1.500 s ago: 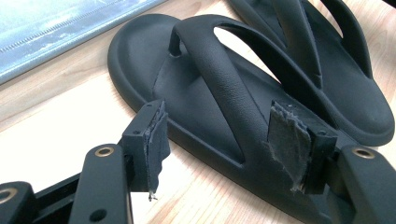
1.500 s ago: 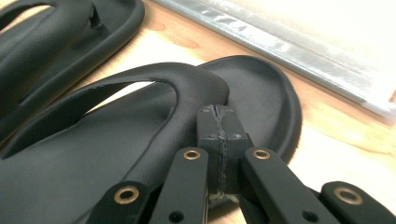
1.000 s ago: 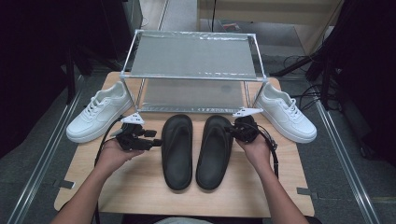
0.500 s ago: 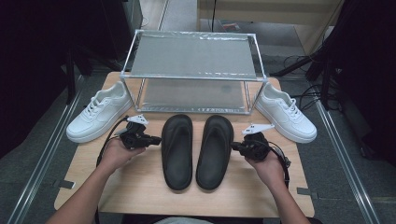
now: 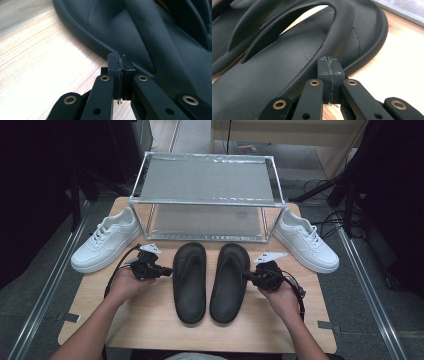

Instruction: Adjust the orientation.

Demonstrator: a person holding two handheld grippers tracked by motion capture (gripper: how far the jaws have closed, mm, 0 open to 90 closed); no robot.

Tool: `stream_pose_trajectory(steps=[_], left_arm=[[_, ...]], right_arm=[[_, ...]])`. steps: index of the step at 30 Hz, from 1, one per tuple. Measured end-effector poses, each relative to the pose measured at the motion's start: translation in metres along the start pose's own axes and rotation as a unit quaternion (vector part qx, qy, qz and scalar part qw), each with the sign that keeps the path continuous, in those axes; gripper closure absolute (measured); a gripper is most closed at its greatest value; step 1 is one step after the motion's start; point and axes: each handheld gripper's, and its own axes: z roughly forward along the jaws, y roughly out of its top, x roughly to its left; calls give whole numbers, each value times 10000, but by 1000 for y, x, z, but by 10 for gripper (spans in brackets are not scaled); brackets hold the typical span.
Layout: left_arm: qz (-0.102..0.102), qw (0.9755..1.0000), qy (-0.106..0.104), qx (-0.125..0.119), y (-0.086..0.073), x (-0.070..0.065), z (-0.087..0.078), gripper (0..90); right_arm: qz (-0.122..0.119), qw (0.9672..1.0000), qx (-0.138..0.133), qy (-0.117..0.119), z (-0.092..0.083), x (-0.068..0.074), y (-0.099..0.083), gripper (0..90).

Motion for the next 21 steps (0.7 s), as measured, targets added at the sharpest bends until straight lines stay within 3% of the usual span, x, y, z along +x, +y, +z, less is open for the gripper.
stream_pose_trajectory(steps=[7,21], left_arm=[[8,9999,-13,125,1,-2,6,898],[-52,9999,-72,79,4,-5,11,898]], right_arm=[[-5,10000,-15,9,3,0,2,900],[-7,10000,-50,54,10,0,8,900]])
